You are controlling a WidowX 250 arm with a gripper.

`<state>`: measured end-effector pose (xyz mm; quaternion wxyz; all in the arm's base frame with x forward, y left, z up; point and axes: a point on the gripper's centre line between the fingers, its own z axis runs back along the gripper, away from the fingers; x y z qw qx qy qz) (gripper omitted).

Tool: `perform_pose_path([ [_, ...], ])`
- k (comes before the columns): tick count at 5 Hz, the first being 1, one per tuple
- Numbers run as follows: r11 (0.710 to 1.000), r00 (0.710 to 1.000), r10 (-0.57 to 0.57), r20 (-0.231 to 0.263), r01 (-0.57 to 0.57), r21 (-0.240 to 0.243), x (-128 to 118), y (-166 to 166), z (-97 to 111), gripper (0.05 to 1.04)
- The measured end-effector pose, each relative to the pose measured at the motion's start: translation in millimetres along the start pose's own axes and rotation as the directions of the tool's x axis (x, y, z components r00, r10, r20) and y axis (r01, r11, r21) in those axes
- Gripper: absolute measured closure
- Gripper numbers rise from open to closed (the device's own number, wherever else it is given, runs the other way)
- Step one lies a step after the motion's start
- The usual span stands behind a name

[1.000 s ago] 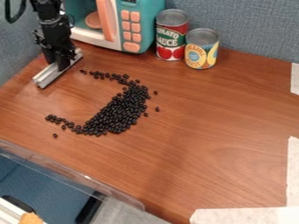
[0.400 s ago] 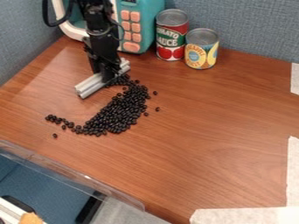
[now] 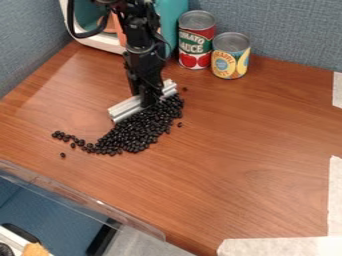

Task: Sweep into pile

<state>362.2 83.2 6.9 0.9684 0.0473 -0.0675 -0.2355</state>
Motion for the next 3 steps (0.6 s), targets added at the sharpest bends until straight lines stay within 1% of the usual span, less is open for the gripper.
perform_pose_path([
  [1,1.0,1.0,-0.026,-0.003,0.026,0.015,-2,-8,1,0.727],
  [2,1.0,1.0,-0.011,-0.006,0.011,0.011,0,-5,4,0.727],
  [3,0.998,0.997,0.056,0.054,-0.059,0.039,9,30,24,0.727],
])
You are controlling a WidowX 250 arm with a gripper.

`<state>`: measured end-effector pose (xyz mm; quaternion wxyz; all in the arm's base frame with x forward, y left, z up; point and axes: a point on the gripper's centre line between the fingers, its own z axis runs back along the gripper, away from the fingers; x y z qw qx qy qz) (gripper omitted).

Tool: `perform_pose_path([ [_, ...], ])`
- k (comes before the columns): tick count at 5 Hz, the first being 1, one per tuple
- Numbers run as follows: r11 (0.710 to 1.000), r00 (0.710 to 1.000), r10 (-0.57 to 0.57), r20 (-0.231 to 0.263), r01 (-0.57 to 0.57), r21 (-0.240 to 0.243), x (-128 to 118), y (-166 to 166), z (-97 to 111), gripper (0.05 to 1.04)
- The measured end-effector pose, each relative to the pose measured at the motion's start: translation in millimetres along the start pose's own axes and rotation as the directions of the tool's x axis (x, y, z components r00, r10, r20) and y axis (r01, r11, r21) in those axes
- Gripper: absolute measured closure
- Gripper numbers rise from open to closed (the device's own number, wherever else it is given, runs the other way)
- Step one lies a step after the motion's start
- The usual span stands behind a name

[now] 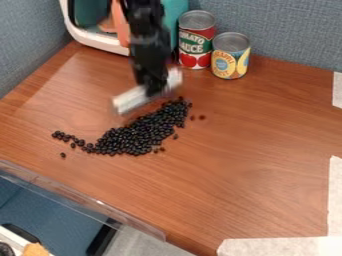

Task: Sweep into pile

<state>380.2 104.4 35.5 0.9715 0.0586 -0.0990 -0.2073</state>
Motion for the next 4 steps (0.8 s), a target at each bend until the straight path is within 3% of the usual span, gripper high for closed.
perform_pose_path([
  [1,0.997,0.997,0.074,0.012,-0.074,0.011,-11,38,16,0.727],
  [2,0.991,0.991,0.134,-0.01,-0.134,0.012,-36,58,17,0.727],
  [4,0.934,0.931,0.357,-0.072,-0.356,0.023,-122,95,7,0.727],
])
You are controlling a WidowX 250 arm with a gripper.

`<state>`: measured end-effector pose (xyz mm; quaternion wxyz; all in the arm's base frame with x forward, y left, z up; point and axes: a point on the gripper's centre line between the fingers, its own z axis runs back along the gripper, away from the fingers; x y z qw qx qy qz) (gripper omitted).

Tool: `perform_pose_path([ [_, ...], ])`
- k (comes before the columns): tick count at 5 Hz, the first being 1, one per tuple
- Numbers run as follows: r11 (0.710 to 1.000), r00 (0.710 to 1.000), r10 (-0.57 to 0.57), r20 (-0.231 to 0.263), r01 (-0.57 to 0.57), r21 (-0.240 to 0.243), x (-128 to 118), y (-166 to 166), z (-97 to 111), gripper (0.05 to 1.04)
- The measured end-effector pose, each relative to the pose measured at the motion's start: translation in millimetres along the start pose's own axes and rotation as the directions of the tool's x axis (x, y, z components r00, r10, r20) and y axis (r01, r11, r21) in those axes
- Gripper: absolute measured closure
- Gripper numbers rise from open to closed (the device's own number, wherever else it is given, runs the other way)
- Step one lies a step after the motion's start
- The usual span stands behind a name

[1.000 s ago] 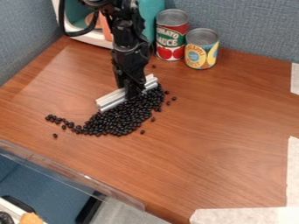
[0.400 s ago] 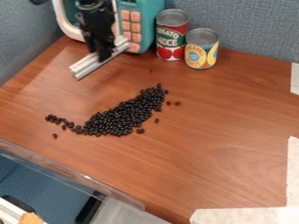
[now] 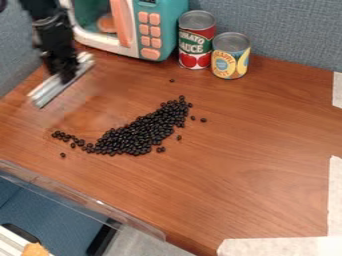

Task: Sweep into pile

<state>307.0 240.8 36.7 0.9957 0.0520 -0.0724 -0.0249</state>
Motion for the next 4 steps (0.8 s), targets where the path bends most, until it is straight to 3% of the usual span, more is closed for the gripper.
perform_pose_path([
  [2,0.998,0.997,0.06,-0.057,-0.06,0.002,-43,-2,-27,0.727],
  [4,0.989,0.987,0.148,-0.062,-0.148,0.003,-80,-31,-23,0.727],
])
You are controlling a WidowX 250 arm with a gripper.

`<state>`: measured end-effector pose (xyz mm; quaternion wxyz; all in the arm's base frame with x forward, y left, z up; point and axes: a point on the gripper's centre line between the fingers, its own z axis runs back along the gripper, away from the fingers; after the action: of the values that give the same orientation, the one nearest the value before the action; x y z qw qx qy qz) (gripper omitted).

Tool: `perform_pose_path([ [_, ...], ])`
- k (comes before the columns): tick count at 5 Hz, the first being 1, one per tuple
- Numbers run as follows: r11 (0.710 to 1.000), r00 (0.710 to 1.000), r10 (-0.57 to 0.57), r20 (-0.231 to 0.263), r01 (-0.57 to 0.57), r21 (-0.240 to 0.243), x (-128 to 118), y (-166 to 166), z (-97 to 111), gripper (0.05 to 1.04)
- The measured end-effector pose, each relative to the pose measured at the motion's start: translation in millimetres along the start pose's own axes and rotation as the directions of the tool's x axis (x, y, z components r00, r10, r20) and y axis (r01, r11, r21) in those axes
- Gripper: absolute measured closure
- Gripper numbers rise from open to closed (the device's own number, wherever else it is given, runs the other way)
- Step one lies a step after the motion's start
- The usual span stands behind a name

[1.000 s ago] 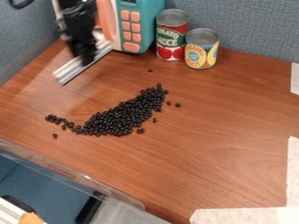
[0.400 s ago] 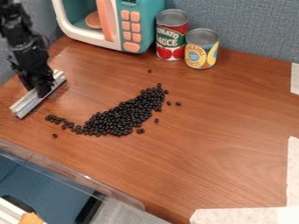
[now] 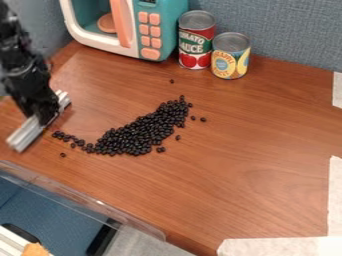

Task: Sweep into pile

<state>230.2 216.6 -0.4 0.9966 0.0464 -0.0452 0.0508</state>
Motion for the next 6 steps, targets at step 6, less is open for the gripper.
perform_pose_path([
  [6,0.886,0.9,0.434,-0.036,-0.434,-0.164,29,-120,9,0.727],
])
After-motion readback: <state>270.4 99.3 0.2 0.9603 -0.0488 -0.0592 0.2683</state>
